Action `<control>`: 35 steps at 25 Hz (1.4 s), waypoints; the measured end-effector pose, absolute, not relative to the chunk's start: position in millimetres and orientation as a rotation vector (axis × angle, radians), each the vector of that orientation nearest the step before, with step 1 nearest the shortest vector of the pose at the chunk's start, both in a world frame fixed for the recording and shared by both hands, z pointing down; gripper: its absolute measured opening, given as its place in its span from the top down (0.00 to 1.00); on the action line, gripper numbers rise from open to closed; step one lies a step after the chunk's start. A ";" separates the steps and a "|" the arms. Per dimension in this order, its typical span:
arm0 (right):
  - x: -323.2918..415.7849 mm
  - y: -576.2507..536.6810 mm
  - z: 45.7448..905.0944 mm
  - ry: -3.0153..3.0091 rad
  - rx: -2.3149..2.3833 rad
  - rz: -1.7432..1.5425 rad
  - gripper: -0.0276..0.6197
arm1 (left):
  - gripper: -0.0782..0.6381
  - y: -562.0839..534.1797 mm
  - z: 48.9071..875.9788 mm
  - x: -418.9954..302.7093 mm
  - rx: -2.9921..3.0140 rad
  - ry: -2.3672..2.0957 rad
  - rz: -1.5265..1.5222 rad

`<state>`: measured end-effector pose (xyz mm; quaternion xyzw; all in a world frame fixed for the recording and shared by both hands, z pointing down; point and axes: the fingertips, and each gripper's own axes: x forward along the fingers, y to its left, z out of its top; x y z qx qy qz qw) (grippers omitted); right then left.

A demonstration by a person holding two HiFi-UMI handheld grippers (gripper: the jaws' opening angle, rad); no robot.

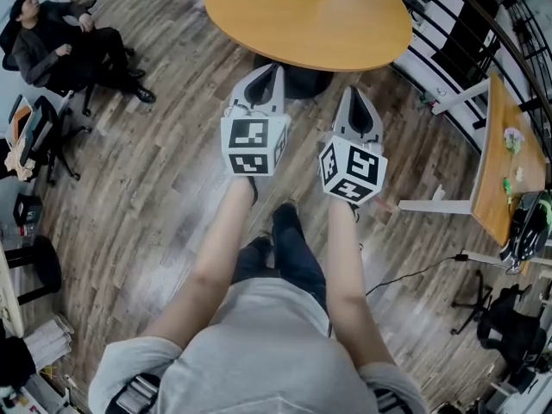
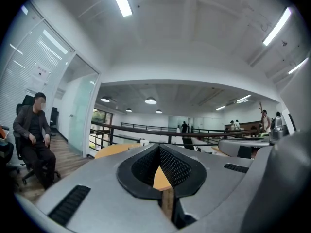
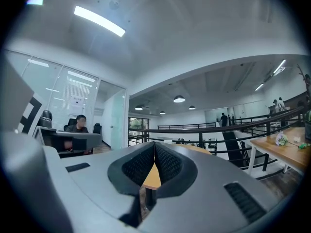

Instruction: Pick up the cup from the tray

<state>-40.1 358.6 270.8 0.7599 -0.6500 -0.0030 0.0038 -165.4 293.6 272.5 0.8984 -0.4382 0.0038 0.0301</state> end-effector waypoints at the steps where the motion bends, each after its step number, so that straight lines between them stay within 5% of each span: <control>1: -34.8 350.9 270.1 -2.042 2.378 -0.010 0.95 | 0.88 286.7 271.8 -161.0 2.767 -1.357 0.011; 17: 54.4 243.5 260.3 -2.124 2.322 -0.038 0.95 | 0.88 189.1 261.8 -74.7 2.740 -1.436 -0.003; 35: 77.0 137.1 273.8 -2.158 2.304 -0.005 0.95 | 0.88 86.3 270.6 -57.5 2.717 -1.475 0.018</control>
